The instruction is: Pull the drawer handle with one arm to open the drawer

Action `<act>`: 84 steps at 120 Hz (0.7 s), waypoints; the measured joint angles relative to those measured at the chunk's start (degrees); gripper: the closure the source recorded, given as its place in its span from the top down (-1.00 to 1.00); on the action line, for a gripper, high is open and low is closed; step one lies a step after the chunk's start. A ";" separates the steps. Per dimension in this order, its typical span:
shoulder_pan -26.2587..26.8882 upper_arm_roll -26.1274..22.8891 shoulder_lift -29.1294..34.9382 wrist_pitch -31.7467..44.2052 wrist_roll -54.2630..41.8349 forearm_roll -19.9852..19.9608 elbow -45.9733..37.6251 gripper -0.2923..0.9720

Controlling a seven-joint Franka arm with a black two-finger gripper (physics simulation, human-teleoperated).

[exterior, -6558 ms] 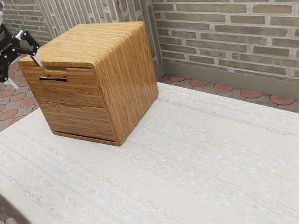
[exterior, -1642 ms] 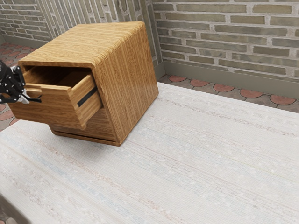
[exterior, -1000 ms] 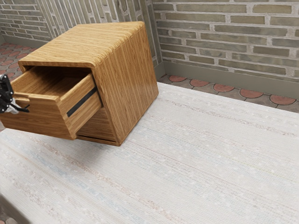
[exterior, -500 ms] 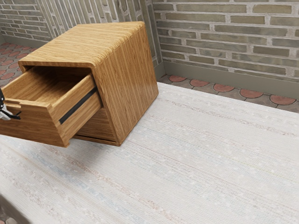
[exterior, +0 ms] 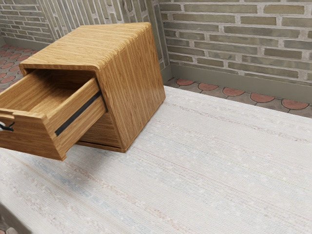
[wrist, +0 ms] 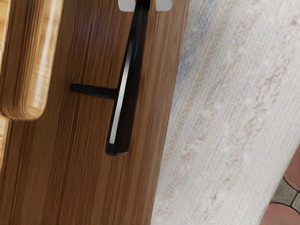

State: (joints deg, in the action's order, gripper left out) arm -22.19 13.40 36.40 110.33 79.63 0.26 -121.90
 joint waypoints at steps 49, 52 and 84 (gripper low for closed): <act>-0.88 -0.48 1.64 -0.09 0.04 0.02 -1.58 -0.71; -0.89 -0.61 1.71 -0.13 0.04 0.02 -1.62 -0.71; -0.88 -1.74 2.30 -0.52 0.01 -0.06 -1.70 -0.43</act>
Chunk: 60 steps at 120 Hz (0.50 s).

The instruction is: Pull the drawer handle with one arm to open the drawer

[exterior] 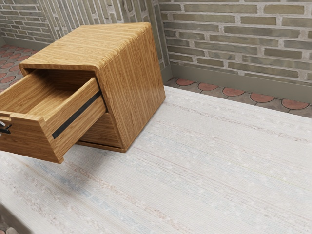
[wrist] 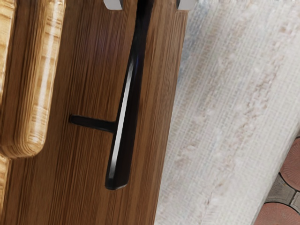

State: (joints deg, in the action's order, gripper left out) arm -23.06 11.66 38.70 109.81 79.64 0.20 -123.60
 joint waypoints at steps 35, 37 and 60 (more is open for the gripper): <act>0.10 -3.36 -3.85 -8.86 -0.19 -0.57 12.14 0.09; 0.14 -3.35 -5.63 -10.42 -0.21 -0.63 14.60 0.12; 0.68 -3.60 -16.79 -22.68 -0.40 -0.88 28.31 0.35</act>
State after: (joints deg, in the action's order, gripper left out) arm -22.39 8.06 21.91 87.13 79.24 -0.69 -95.29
